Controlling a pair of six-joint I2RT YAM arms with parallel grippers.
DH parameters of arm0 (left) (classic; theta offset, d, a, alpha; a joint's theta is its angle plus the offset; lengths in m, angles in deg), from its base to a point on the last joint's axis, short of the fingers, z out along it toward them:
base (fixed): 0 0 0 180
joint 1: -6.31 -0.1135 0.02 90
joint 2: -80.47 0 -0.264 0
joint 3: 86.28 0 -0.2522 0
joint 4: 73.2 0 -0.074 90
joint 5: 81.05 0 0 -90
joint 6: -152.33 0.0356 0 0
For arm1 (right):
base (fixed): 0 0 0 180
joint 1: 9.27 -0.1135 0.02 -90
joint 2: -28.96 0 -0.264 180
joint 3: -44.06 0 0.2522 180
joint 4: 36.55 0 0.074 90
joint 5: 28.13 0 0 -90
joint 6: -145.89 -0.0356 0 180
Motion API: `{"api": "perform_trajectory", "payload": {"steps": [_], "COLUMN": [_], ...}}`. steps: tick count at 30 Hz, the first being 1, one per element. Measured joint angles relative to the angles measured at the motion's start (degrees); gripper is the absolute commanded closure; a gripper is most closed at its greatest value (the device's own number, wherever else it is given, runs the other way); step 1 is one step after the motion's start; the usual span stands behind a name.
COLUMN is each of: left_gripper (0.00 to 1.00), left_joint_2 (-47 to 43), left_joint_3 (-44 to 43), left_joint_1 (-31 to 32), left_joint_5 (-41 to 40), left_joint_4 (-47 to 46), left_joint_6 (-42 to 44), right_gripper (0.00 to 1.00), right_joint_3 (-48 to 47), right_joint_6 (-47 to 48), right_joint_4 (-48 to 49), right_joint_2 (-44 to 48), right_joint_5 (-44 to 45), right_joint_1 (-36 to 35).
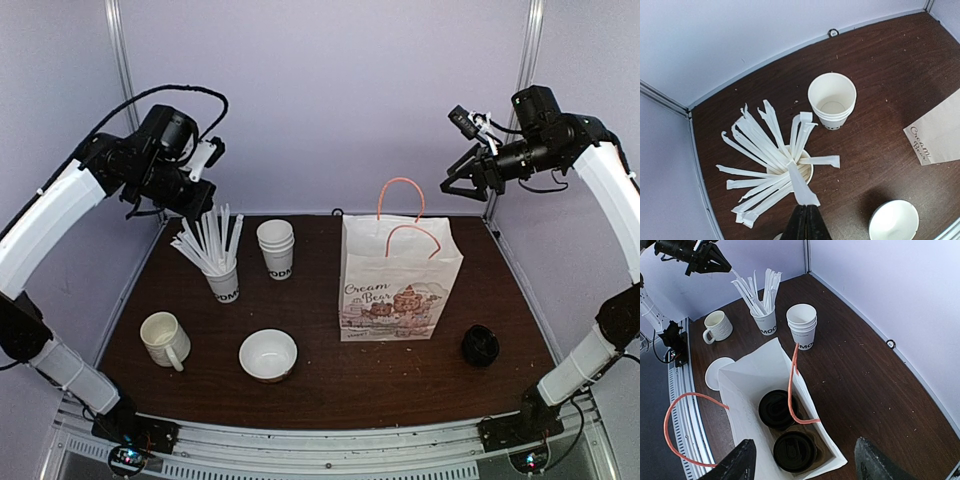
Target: Pack the takeout coffee
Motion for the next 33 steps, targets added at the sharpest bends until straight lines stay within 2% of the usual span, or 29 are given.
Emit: {"api": "perform_trajectory", "payload": {"steps": [8, 16, 20, 25, 33], "left_gripper": [1.00, 1.00, 1.00, 1.00, 1.00], "left_joint_2": [-3.1, -8.3, -9.2, -7.4, 1.8], "left_joint_3": [-8.8, -15.2, -14.5, -8.7, -3.1], "left_joint_1": [0.0, -0.1, -0.1, 0.7, 5.5], "left_joint_5": [3.3, 16.2, 27.2, 38.9, 47.1], "left_joint_4": [4.1, 1.1, -6.6, -20.4, -36.7], "left_joint_6": [1.5, 2.0, 0.2, -5.4, -13.7], "right_gripper": [0.29, 0.29, 0.29, 0.28, 0.28], "right_joint_3": [-0.8, -1.4, -1.4, -1.3, -1.1], "right_joint_6": [0.1, -0.5, -1.2, -2.7, -4.8], "right_joint_4": [-0.1, 0.0, 0.2, 1.4, 3.2], "right_joint_2": [-0.1, -0.6, -0.6, -0.6, -0.6], "right_joint_5": [1.1, 1.6, 2.4, 3.6, 4.5], "right_joint_1": [0.0, 1.7, 3.0, 5.2, 8.5]}}
